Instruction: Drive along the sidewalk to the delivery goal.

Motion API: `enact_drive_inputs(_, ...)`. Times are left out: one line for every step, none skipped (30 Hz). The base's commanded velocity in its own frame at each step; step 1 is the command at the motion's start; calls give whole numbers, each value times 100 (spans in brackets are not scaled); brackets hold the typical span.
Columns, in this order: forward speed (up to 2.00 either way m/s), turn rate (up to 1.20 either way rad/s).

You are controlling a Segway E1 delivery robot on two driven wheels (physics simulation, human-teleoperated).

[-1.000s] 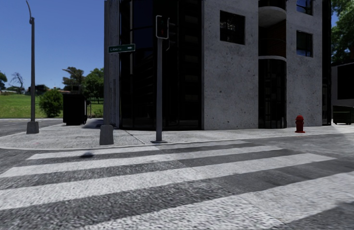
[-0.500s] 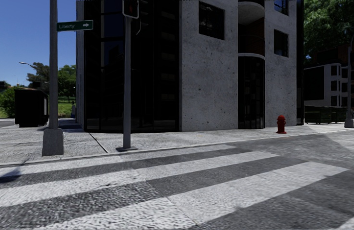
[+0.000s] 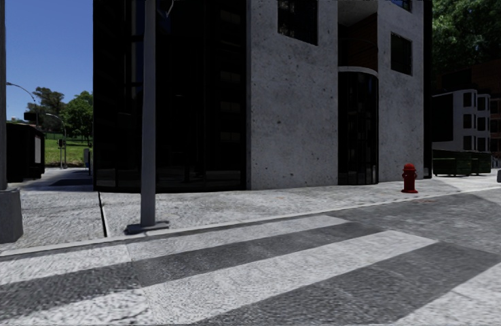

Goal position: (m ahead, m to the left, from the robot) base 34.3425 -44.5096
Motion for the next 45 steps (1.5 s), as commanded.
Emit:
enact_drive_inputs(200,0)
enact_drive_inputs(200,0)
enact_drive_inputs(200,0)
enact_drive_inputs(200,0)
enact_drive_inputs(200,0)
enact_drive_inputs(200,0)
enact_drive_inputs(200,0)
enact_drive_inputs(200,0)
enact_drive_inputs(200,0)
enact_drive_inputs(200,0)
enact_drive_inputs(200,0)
enact_drive_inputs(200,0)
enact_drive_inputs(200,0)
enact_drive_inputs(200,0)
enact_drive_inputs(200,0)
enact_drive_inputs(200,0)
enact_drive_inputs(200,0)
enact_drive_inputs(200,0)
enact_drive_inputs(200,0)
enact_drive_inputs(200,0)
enact_drive_inputs(200,0)
enact_drive_inputs(200,0)
enact_drive_inputs(200,0)
enact_drive_inputs(200,0)
enact_drive_inputs(200,0)
enact_drive_inputs(200,0)
enact_drive_inputs(200,0)
enact_drive_inputs(200,0)
enact_drive_inputs(200,0)
enact_drive_inputs(200,0)
enact_drive_inputs(200,0)
enact_drive_inputs(200,0)
enact_drive_inputs(200,0)
enact_drive_inputs(200,0)
enact_drive_inputs(197,0)
enact_drive_inputs(186,0)
enact_drive_inputs(175,-1)
enact_drive_inputs(175,-1)
enact_drive_inputs(165,-12)
enact_drive_inputs(162,-17)
enact_drive_inputs(160,-19)
enact_drive_inputs(160,-19)
enact_drive_inputs(160,-19)
enact_drive_inputs(160,-21)
enact_drive_inputs(160,-21)
